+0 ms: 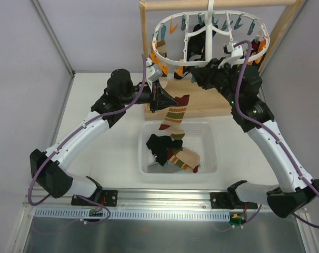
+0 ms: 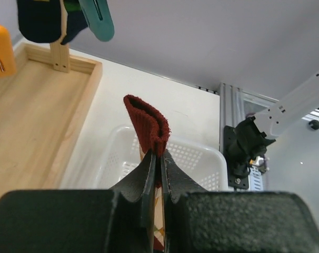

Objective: Clip the socks to the hanger
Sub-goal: Pick up the sock from the bin, then clamp the sock onto the hanger.

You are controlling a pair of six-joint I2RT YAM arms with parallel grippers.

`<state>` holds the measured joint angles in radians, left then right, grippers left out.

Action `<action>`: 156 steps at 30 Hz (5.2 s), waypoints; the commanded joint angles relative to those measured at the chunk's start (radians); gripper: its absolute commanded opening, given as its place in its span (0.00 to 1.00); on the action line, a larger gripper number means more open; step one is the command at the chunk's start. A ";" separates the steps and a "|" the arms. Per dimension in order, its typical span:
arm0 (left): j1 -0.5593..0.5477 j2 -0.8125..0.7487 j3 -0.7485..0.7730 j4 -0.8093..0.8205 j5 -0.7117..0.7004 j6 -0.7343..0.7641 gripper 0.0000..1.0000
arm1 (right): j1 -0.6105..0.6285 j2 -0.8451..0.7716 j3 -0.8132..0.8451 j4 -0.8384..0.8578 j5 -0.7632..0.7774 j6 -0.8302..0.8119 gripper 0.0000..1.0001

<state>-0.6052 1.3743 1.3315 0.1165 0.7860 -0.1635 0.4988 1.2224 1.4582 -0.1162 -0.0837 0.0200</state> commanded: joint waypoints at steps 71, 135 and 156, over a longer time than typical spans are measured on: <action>-0.234 0.173 0.235 -0.055 -0.783 0.211 0.00 | -0.005 0.003 0.001 -0.036 0.226 0.141 0.01; -0.377 0.192 0.233 -0.015 -0.941 0.269 0.00 | 0.011 0.028 0.001 -0.074 0.338 0.095 0.01; -0.378 0.181 0.224 0.006 -1.018 0.269 0.00 | 0.014 0.022 -0.004 -0.079 0.352 0.080 0.01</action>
<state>-0.9699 1.6012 1.5547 0.0582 -0.1883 0.0978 0.5106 1.2541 1.4380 -0.1799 0.2287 0.1074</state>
